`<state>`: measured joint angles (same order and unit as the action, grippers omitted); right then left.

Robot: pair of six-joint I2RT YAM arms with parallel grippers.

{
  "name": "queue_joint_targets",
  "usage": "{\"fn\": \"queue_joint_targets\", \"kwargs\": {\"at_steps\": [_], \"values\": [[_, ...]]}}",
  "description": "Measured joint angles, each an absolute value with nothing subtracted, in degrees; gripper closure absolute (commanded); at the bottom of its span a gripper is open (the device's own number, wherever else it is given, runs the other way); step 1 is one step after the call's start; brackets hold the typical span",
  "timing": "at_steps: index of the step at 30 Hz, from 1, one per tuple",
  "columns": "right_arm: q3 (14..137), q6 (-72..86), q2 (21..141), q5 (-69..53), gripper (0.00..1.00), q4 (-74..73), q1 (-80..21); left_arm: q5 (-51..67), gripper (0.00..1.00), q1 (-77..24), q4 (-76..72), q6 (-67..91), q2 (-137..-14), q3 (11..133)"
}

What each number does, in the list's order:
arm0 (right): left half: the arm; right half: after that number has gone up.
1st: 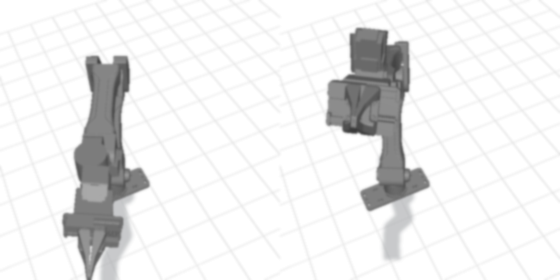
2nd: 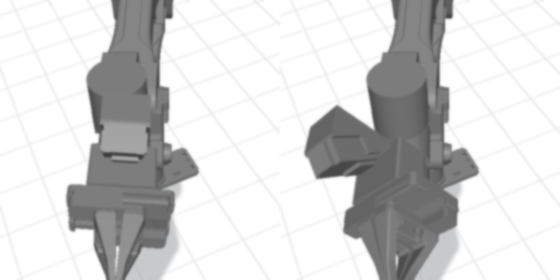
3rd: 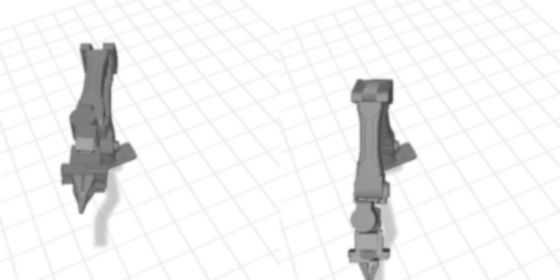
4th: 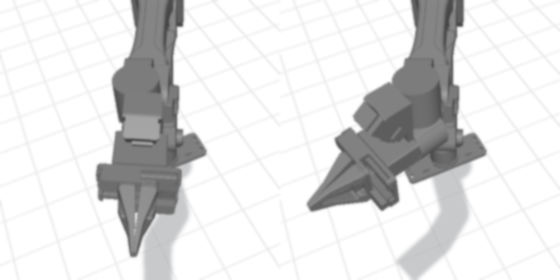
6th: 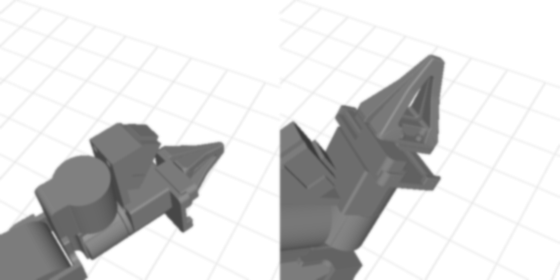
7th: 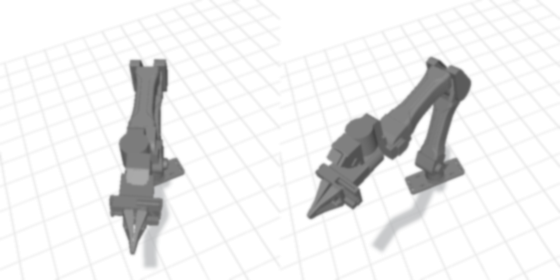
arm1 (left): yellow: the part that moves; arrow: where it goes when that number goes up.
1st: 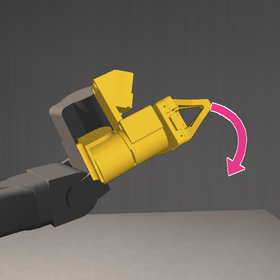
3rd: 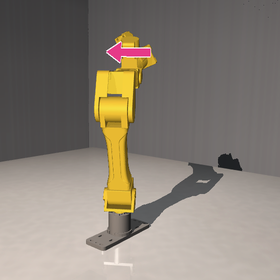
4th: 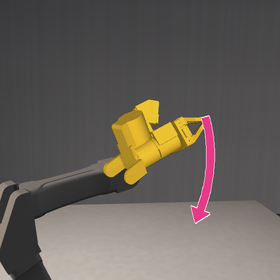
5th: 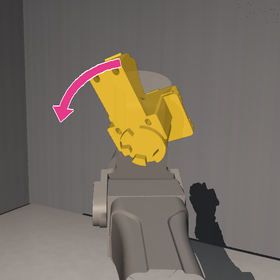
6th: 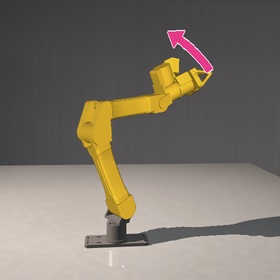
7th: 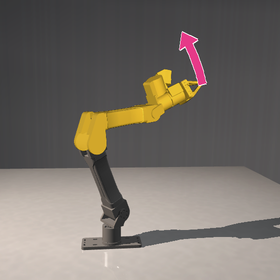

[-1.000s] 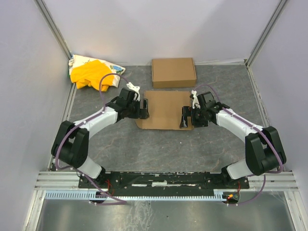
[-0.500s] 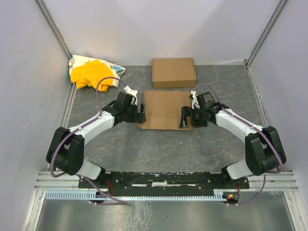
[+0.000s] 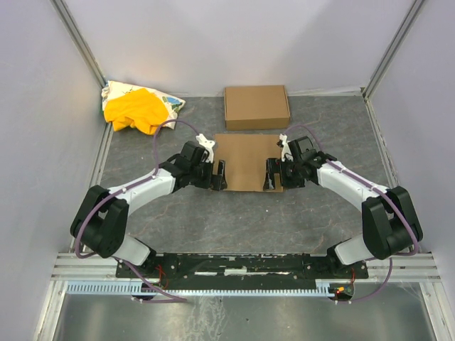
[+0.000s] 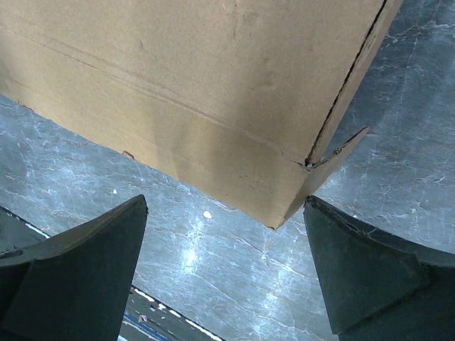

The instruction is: Fold the paper box

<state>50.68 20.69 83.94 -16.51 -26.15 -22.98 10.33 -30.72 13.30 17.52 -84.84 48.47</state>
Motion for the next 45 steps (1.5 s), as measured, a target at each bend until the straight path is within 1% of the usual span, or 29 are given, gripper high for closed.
{"fn": "queue_joint_targets", "kwargs": {"at_steps": [11, 17, 19, 21, 23, 25, 37, 45], "values": [[50.7, 20.7, 83.9, -16.6, 0.01, -26.2, -24.6, 12.8, 0.07, -31.2, 13.3, 17.5, -85.2, 48.5], [50.7, 20.7, 83.9, -16.5, 0.01, -27.2, -24.8, 14.0, 0.14, -31.2, 16.1, 17.5, -86.2, 50.4], [50.9, 20.7, 83.9, -16.5, 0.01, -27.9, -24.8, 14.1, 0.18, -31.2, 17.4, 17.4, -86.8, 51.4], [51.3, 20.7, 83.9, -16.5, 0.0, -28.8, -24.9, 14.2, 0.25, -31.2, 18.4, 17.0, -87.2, 52.1], [51.7, 20.7, 83.9, -16.5, 0.04, -29.4, -24.9, 14.3, 0.33, -31.2, 19.6, 16.6, -87.4, 52.6], [52.0, 20.7, 83.9, -16.5, 0.06, -29.9, -24.9, 14.3, 0.36, -31.2, 20.9, 16.3, -87.4, 53.2], [52.1, 20.9, 83.7, -16.4, 0.07, -31.3, -24.9, 14.1, 0.39, -31.2, 24.4, 15.5, -87.4, 54.2], [52.3, 21.1, 83.2, -16.5, 0.11, -32.2, -24.9, 14.7, 0.46, -31.0, 25.4, 15.5, -87.4, 54.7]]}}
